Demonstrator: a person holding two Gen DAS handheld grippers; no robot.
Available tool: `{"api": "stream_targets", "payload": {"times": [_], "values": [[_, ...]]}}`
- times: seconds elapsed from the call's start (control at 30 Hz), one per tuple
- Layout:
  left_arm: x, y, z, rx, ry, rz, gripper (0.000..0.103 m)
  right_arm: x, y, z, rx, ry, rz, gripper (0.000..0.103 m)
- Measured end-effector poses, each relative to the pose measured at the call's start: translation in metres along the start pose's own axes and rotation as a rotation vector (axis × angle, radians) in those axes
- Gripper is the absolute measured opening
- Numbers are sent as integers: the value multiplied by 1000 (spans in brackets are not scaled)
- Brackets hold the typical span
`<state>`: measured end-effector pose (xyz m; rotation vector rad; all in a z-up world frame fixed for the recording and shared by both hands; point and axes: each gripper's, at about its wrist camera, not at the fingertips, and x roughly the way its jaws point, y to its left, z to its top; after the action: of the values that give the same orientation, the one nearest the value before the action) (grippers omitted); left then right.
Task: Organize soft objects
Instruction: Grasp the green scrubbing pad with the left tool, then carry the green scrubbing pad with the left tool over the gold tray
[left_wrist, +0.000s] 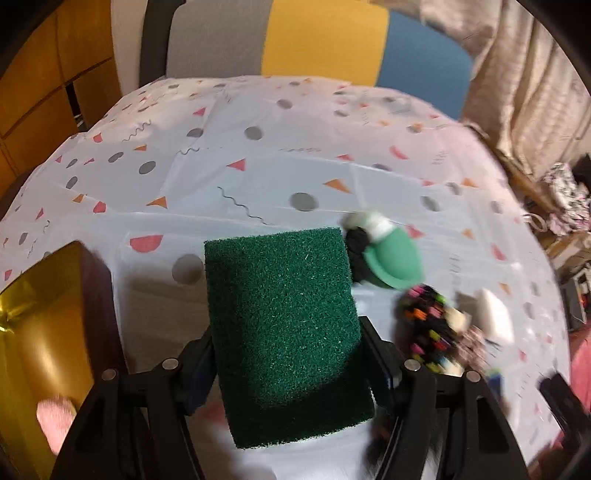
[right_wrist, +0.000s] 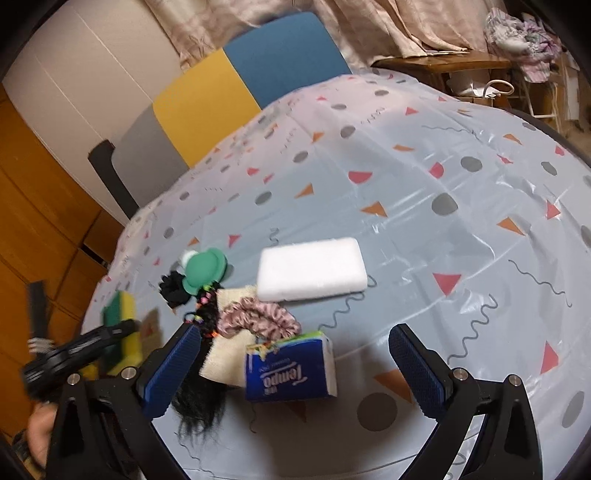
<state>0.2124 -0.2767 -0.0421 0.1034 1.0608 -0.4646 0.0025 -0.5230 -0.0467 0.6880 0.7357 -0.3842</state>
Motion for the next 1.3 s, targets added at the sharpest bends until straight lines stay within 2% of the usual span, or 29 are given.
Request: {"api": "stream_targets", "payload": {"times": [0.13,0.53,0.83,1.3], "values": [[-29,-9,-22,36,-38,-43,70,10,9,-6,-67,32,-23,103],[-86,5,-84,110,-130,-30,70,47,38,-36,-297,141,-105,103],[-112,18,-113,107,-173,-23,70,54,44,-44,-359,138,-140,103],[-128,34,-136,79,-181,-39,70,55,39,-41,-387,102,-184,103]]}}
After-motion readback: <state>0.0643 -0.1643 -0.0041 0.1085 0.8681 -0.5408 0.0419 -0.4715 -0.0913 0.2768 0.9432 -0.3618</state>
